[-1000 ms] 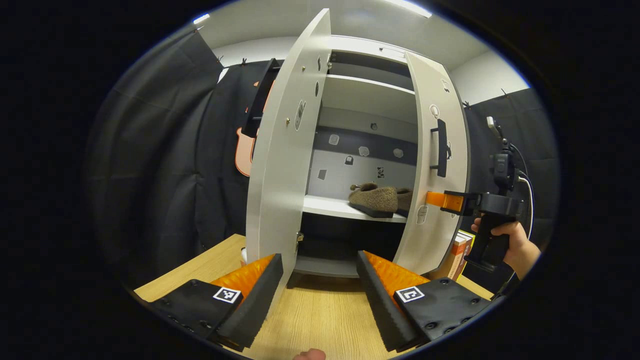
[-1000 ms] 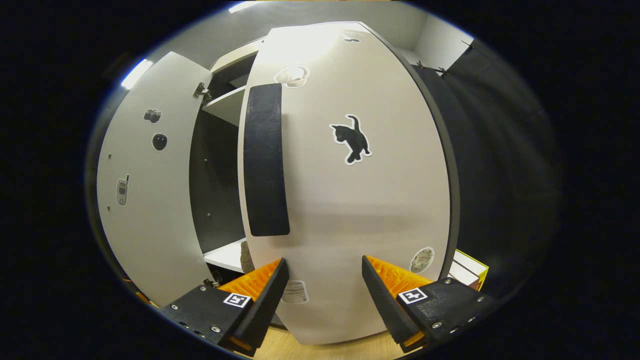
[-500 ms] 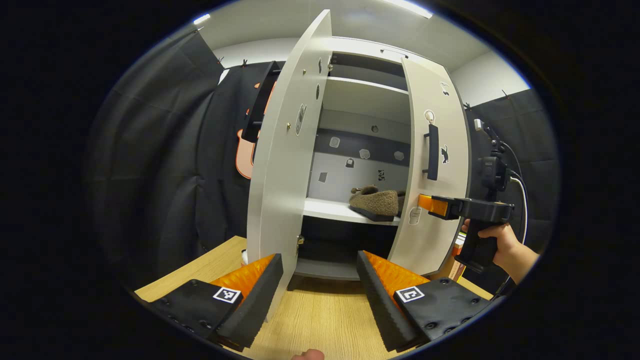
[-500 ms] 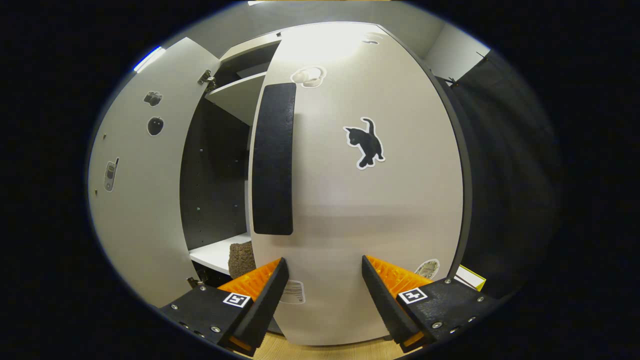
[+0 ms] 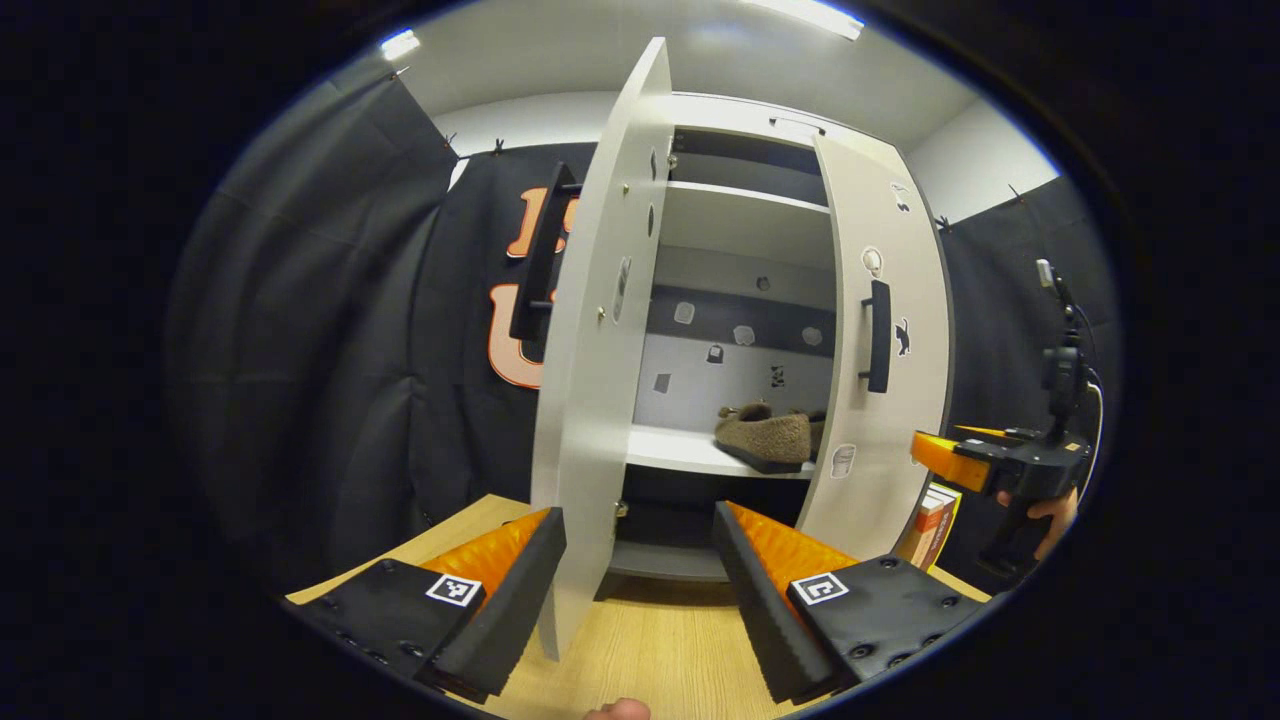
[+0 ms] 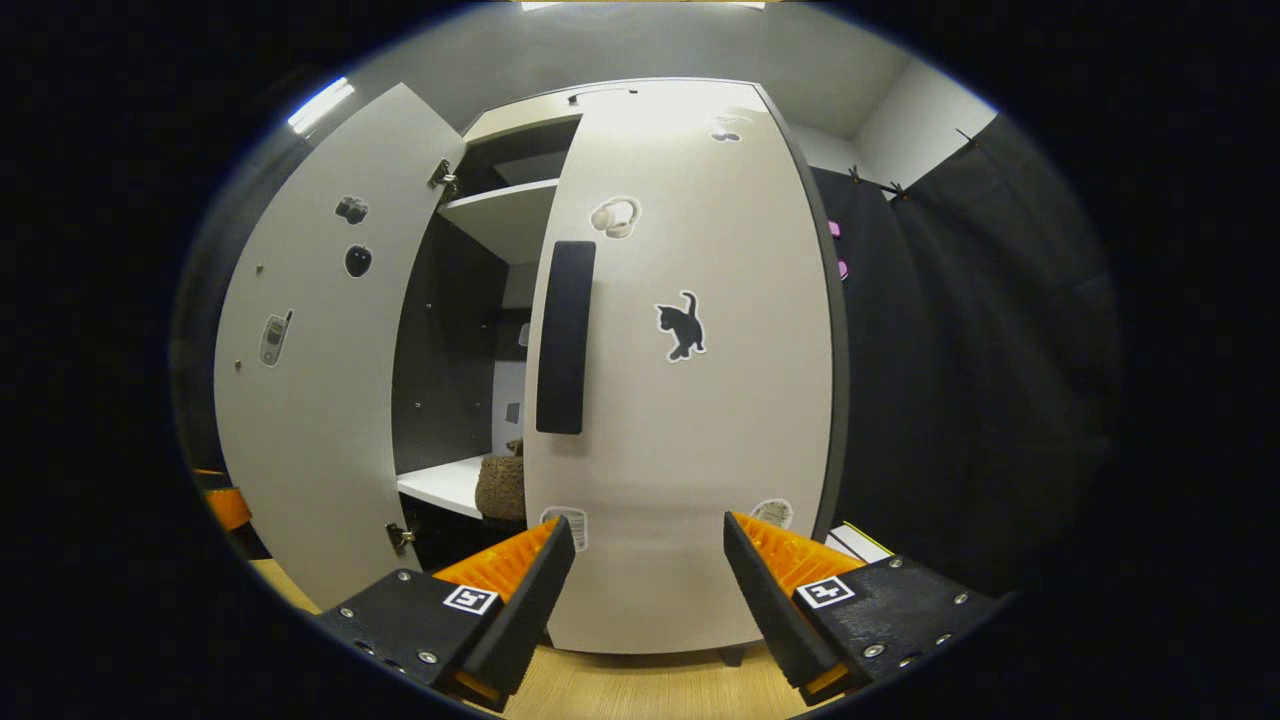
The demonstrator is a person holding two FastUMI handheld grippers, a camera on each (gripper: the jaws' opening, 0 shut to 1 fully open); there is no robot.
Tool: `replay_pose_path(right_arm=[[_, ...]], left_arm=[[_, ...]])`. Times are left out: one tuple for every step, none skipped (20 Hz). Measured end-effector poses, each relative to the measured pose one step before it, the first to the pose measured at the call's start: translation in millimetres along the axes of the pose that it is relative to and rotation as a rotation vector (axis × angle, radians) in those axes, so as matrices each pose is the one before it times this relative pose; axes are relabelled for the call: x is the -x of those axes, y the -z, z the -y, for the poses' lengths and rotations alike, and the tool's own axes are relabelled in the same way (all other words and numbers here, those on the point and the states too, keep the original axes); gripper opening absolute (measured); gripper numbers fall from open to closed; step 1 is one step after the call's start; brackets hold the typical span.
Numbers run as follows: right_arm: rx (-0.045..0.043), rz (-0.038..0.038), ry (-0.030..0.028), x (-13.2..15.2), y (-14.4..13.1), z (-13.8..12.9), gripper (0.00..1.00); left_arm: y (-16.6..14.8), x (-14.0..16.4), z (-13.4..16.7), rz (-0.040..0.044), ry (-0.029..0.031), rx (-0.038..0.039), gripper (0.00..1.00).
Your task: Grab one shoe with the right hand and put it into the shoe cabinet, grab the other shoe with the left hand and put it into the shoe cabinet; then close the right door with the right hand and the left door with the left hand.
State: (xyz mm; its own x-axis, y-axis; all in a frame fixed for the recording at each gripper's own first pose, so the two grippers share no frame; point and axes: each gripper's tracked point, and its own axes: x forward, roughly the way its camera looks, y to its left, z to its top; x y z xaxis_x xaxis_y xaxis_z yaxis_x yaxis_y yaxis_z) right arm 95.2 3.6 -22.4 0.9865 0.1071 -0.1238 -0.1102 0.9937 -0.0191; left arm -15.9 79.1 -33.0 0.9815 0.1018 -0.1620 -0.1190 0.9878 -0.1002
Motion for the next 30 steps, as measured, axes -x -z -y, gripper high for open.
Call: replay_pose_path(right_arm=[[-0.00981,-0.00024,0.01022,9.65,0.03,6.00,0.93],[-0.00971,0.00189,0.01038,8.98,0.60,5.29,0.93],[-0.01043,0.00339,0.00697,7.89,-0.51,4.45,0.93],[-0.00687,-0.00093,0.00195,7.05,1.38,2.73,0.93],[-0.00295,-0.00588,0.00186,6.56,2.74,3.12,0.93],[0.00041,-0.00623,0.00365,6.41,2.73,3.50,0.93],[0.00235,-0.00565,0.00445,4.38,1.97,2.53,0.93],[0.00191,-0.00434,0.00333,4.12,2.28,2.32,0.93],[0.00124,-0.00398,0.00154,4.85,1.51,1.87,0.93],[-0.00054,-0.00222,0.00323,2.57,1.19,1.59,0.93],[-0.00109,-0.00293,0.00316,1.25,1.16,1.79,0.93],[-0.00107,-0.00437,0.00514,1.19,0.48,1.85,0.93],[-0.00082,-0.00217,0.00591,2.53,0.00,2.45,0.93],[0.00017,-0.00007,0.00617,1.35,-0.43,2.50,0.93],[0.00142,-0.00095,0.00578,2.10,-1.12,2.54,0.93],[0.00159,0.00221,0.00505,0.69,-1.68,1.92,0.93],[0.00207,0.00308,0.00560,0.93,-1.95,1.89,0.93],[0.00189,0.00417,0.00556,0.31,-1.51,2.55,0.93],[-0.00127,0.00346,0.00381,-0.39,-1.89,1.36,0.93],[-0.00436,0.00142,0.00293,0.10,-1.45,0.96,0.93],[-0.00705,0.00007,0.00080,-0.59,-0.93,0.00,0.93],[-0.00647,0.00081,-0.00081,-0.37,-0.52,0.42,0.93],[-0.00269,0.00136,0.00008,0.53,-0.62,0.82,0.93],[0.00228,-0.00004,0.00196,-0.10,0.19,1.55,0.93],[0.00389,-0.00131,0.00388,1.25,0.20,2.33,0.93],[0.00276,0.00137,0.00471,0.24,-0.20,2.93,0.93],[0.00159,0.00042,0.00736,1.55,-0.82,3.12,0.93],[0.00023,-0.00032,0.00892,1.07,0.25,3.80,0.93],[-0.00156,0.00100,0.00926,1.21,-0.02,4.51,0.93],[-0.00227,0.00078,0.01010,2.06,-0.83,4.60,0.93]], left_arm=[[-3.90,4.25,-8.58,0.00751,-0.02407,-0.00857,0.96],[-2.31,0.67,-8.96,-0.00127,-0.02521,-0.00397,0.96],[0.22,0.21,-11.40,-0.00832,-0.03111,0.00207,0.96],[-1.86,-0.96,-12.14,-0.00671,-0.02224,0.00909,0.96],[-4.48,-1.16,-10.49,0.00180,-0.02356,0.01065,0.97],[-8.34,-3.87,-16.71,0.01460,-0.03576,0.00212,0.97],[-7.39,-5.76,-15.66,0.01258,-0.03633,-0.00834,0.96],[-5.51,-8.92,-12.83,0.00415,-0.02361,-0.00848,0.96],[-3.73,-9.12,-8.43,0.00099,-0.01657,0.00112,0.96],[-3.23,-8.18,-6.00,0.00469,-0.00341,0.01097,0.97],[-3.15,-7.63,-1.81,0.00632,0.00090,0.01229,0.96],[-1.43,-7.27,0.60,0.00562,0.00414,0.00489,0.97],[-1.06,-5.05,2.12,0.00459,0.00626,-0.00917,0.94],[-1.82,-3.46,2.89,0.00767,0.00713,-0.01944,0.97],[-4.89,-1.94,-0.02,0.01628,-0.00375,-0.03494,0.97],[-4.65,-0.57,0.07,0.01463,0.00265,-0.03289,0.93],[-1.25,-1.12,2.92,0.00623,0.01182,-0.01453,0.99],[3.24,1.06,5.33,-0.00875,0.02584,0.00513,0.93],[1.56,0.98,5.12,-0.01349,0.03048,0.02066,0.95],[3.01,-0.22,7.95,-0.01391,0.02908,0.02735,0.95],[3.05,1.86,9.01,-0.01073,0.02277,0.02511,0.95],[1.36,0.81,7.27,-0.00607,0.01421,0.01565,0.92],[-0.39,0.28,8.24,0.00002,0.01475,0.00369,0.99],[1.13,-1.31,10.78,-0.00023,0.01820,-0.00236,0.99],[1.00,-1.48,12.57,-0.00130,0.02323,-0.00452,0.92],[0.45,-1.31,14.25,-0.00070,0.02507,-0.00468,0.92],[0.74,-1.81,12.37,-0.00065,0.02387,-0.00545,0.92],[1.34,-3.36,10.79,0.00289,0.01914,-0.00227,0.92],[0.95,-3.10,9.55,0.00284,0.01389,-0.00132,0.93],[2.47,-5.78,6.13,-0.00110,0.00933,-0.00338,0.94]])
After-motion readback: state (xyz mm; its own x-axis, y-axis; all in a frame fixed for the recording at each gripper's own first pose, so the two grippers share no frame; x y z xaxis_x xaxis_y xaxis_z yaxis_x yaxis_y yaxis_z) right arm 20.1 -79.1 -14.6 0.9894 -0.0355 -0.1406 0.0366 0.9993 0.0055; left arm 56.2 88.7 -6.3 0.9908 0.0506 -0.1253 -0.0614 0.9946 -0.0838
